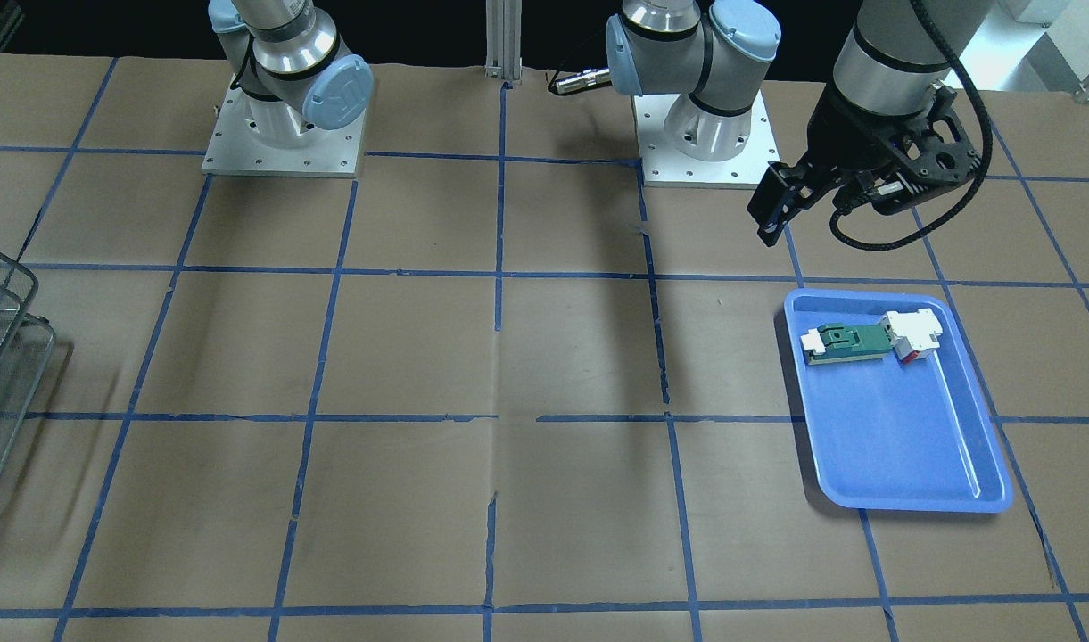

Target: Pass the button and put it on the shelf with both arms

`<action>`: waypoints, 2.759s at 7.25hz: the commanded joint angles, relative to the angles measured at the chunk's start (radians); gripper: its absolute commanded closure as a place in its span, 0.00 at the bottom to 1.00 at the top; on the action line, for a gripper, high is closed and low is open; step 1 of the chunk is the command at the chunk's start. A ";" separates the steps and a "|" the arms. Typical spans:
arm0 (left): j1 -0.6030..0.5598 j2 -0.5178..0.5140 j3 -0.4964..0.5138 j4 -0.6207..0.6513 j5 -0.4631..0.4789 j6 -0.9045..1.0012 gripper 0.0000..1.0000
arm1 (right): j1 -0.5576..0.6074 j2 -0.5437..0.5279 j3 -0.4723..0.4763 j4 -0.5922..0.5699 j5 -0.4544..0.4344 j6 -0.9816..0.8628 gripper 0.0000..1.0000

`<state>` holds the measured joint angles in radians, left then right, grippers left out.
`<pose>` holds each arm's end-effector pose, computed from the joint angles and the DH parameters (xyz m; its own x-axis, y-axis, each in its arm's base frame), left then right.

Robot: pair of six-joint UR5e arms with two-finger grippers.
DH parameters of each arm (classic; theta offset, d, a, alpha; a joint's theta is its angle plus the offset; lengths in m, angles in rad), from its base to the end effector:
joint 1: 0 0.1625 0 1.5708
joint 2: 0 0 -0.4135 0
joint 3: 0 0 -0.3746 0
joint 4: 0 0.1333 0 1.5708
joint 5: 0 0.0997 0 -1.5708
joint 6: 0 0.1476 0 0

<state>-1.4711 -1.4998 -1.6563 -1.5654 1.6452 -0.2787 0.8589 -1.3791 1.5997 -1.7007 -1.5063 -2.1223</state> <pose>-0.0776 -0.4536 0.4214 -0.9267 -0.3685 -0.0740 -0.3687 0.9295 -0.0117 -0.2383 -0.4948 0.3307 -0.1602 -0.9861 -0.0435 -0.9812 0.1639 -0.1021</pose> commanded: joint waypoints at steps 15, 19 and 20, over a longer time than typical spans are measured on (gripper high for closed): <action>-0.021 0.049 -0.059 -0.055 -0.048 0.247 0.00 | 0.721 -0.212 -0.029 0.205 -0.072 2.145 0.00; -0.021 0.049 -0.060 -0.055 -0.050 0.247 0.00 | 0.716 -0.207 -0.023 0.193 -0.133 2.144 0.00; -0.021 0.041 -0.062 -0.053 -0.050 0.247 0.00 | 0.716 -0.209 -0.014 0.196 -0.133 2.142 0.00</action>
<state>-1.4925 -1.4547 -1.7165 -1.6194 1.5946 -0.0322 1.5763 -1.5872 1.5779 -1.5046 -1.6384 0.0209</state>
